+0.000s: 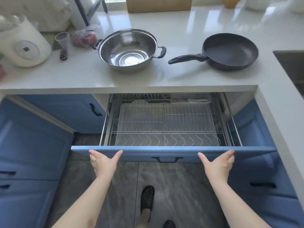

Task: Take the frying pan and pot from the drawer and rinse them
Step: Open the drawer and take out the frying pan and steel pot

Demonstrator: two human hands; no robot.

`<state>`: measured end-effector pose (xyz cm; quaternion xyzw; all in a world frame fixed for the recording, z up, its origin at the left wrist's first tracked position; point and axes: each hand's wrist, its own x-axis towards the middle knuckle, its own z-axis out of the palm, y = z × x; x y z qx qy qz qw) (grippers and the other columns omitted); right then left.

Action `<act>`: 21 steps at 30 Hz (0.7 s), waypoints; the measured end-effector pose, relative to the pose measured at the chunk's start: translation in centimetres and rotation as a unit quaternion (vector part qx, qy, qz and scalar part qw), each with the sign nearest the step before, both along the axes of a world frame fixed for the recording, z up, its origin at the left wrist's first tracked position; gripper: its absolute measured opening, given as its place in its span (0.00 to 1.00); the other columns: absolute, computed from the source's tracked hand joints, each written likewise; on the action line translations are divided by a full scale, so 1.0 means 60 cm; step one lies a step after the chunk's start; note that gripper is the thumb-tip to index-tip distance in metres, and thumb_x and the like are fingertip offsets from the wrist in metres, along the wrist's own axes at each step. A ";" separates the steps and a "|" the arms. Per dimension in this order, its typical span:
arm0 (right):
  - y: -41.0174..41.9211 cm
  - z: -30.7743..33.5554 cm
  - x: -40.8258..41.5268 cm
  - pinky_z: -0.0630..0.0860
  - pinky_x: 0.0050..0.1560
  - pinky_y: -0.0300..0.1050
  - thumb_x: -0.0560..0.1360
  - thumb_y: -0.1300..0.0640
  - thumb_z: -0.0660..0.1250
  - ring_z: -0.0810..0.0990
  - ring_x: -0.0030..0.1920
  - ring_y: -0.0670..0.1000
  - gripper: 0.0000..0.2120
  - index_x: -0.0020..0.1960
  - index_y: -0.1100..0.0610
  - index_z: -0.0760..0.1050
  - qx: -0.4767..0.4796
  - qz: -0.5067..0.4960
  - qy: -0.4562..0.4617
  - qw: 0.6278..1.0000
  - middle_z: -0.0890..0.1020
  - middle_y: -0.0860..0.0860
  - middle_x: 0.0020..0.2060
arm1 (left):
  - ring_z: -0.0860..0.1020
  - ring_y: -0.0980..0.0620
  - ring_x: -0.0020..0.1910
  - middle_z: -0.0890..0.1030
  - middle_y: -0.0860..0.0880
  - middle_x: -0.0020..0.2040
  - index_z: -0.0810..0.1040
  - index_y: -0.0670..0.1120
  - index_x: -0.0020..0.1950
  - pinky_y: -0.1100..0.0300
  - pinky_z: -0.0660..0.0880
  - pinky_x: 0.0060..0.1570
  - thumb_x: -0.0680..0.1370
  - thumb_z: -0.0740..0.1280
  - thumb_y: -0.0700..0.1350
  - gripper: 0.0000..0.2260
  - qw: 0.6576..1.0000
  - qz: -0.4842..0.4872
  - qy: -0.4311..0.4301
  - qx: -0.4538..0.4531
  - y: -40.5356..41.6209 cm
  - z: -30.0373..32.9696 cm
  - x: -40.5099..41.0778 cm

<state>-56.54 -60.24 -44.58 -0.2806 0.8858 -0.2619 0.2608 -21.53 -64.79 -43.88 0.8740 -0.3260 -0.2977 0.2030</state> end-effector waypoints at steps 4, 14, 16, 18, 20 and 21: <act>-0.044 -0.005 -0.003 0.61 0.70 0.60 0.69 0.47 0.76 0.55 0.74 0.65 0.56 0.78 0.66 0.40 -0.017 -0.009 0.008 1.000 0.52 0.64 0.76 | 0.47 0.43 0.79 0.47 0.40 0.80 0.38 0.39 0.79 0.46 0.52 0.75 0.71 0.74 0.59 0.56 1.000 -0.003 0.001 -0.004 -0.043 0.002 -0.009; -0.201 -0.010 -0.017 0.64 0.68 0.64 0.70 0.43 0.74 0.56 0.74 0.64 0.55 0.78 0.65 0.41 -0.010 -0.005 0.047 0.999 0.53 0.63 0.76 | 0.48 0.42 0.79 0.47 0.41 0.80 0.39 0.40 0.79 0.43 0.54 0.75 0.71 0.74 0.60 0.55 1.000 -0.011 0.003 -0.018 -0.201 -0.008 -0.018; -0.237 -0.012 -0.020 0.64 0.68 0.64 0.70 0.42 0.74 0.56 0.75 0.64 0.55 0.78 0.65 0.41 -0.013 -0.007 0.053 0.998 0.53 0.63 0.76 | 0.47 0.42 0.79 0.47 0.41 0.80 0.39 0.41 0.80 0.43 0.53 0.75 0.71 0.74 0.59 0.54 1.000 -0.018 0.006 -0.023 -0.234 -0.011 -0.019; -0.273 -0.014 -0.024 0.65 0.69 0.63 0.70 0.41 0.73 0.56 0.75 0.63 0.55 0.78 0.64 0.42 -0.017 -0.008 0.060 0.998 0.54 0.62 0.76 | 0.47 0.42 0.79 0.46 0.42 0.81 0.39 0.42 0.80 0.42 0.53 0.75 0.71 0.74 0.59 0.54 0.999 -0.029 0.008 -0.027 -0.265 -0.014 -0.017; -0.307 -0.016 -0.028 0.64 0.69 0.63 0.70 0.40 0.73 0.56 0.75 0.62 0.55 0.78 0.64 0.42 -0.019 -0.009 0.066 0.998 0.54 0.62 0.77 | 0.47 0.42 0.79 0.46 0.43 0.81 0.38 0.43 0.80 0.43 0.52 0.76 0.71 0.74 0.59 0.54 0.998 -0.046 0.012 -0.030 -0.295 -0.016 -0.015; -0.323 -0.017 -0.030 0.64 0.69 0.63 0.70 0.40 0.73 0.56 0.75 0.62 0.55 0.79 0.63 0.42 -0.020 -0.010 0.068 0.997 0.54 0.61 0.77 | 0.47 0.42 0.79 0.46 0.43 0.81 0.38 0.42 0.80 0.44 0.52 0.76 0.71 0.74 0.59 0.54 0.998 -0.056 0.013 -0.034 -0.310 -0.018 -0.014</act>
